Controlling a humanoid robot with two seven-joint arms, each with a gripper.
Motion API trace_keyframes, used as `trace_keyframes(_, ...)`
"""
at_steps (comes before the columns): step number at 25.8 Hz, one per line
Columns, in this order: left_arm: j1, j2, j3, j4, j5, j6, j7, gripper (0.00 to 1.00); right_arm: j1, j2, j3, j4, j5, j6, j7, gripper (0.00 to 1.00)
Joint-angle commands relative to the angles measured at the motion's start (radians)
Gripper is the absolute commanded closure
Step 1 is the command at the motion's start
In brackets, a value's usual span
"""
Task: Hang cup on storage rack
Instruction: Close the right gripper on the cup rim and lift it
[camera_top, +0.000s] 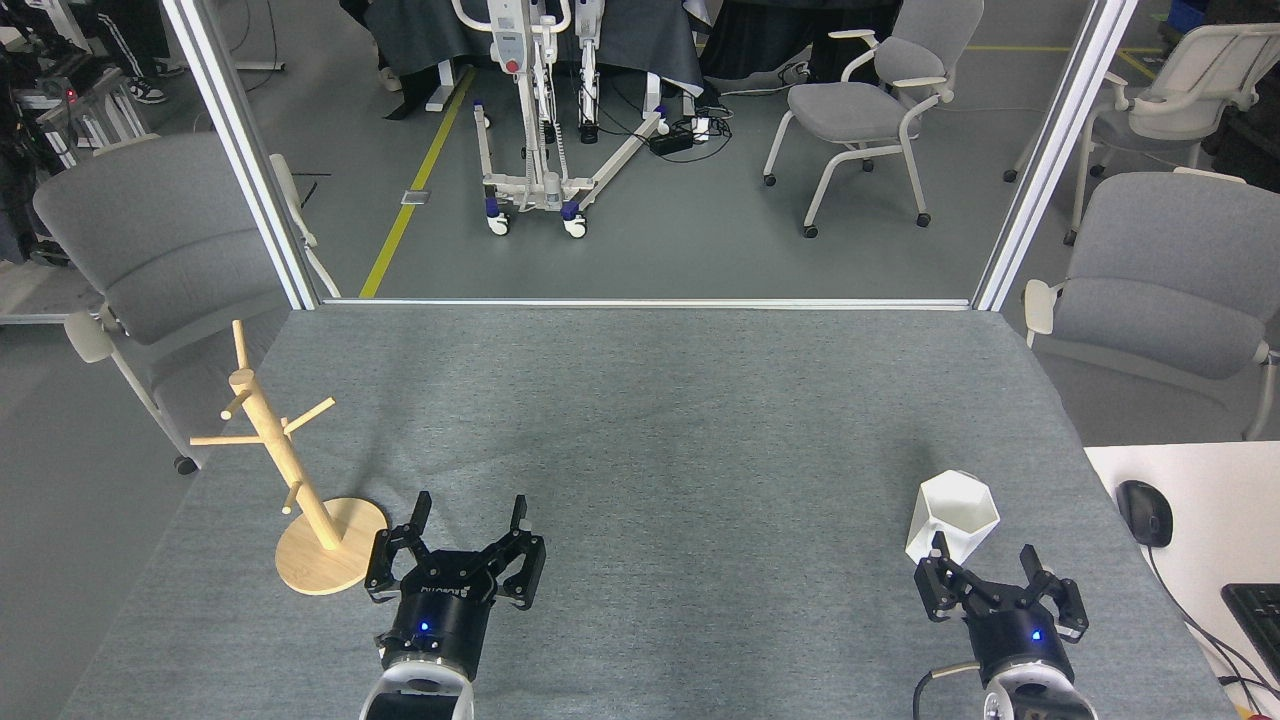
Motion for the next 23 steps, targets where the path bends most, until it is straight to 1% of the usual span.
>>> trace_keyframes(1,-0.004,0.000,0.000,0.009,0.000,-0.001,0.000,0.00,-0.017,0.001,0.013,0.014,0.000,0.002,0.000,0.01)
trace_keyframes(4,-0.004,0.000,0.000,0.017,0.000,0.001,0.000,0.00,-0.020,0.001,0.016,0.025,0.000,0.005,0.000,0.01)
trace_keyframes(7,-0.005,0.000,0.000,0.019,0.000,0.002,0.000,0.00,-0.043,-0.002,0.016,0.035,-0.001,0.003,0.002,0.01)
trace_keyframes(18,-0.005,-0.002,0.000,0.036,0.000,0.009,0.000,0.00,-0.123,-0.005,0.013,0.126,0.000,0.005,0.000,0.01)
trace_keyframes(23,-0.007,-0.002,0.000,0.042,0.000,0.007,0.000,0.00,-0.143,-0.006,0.013,0.160,0.002,0.006,0.000,0.01)
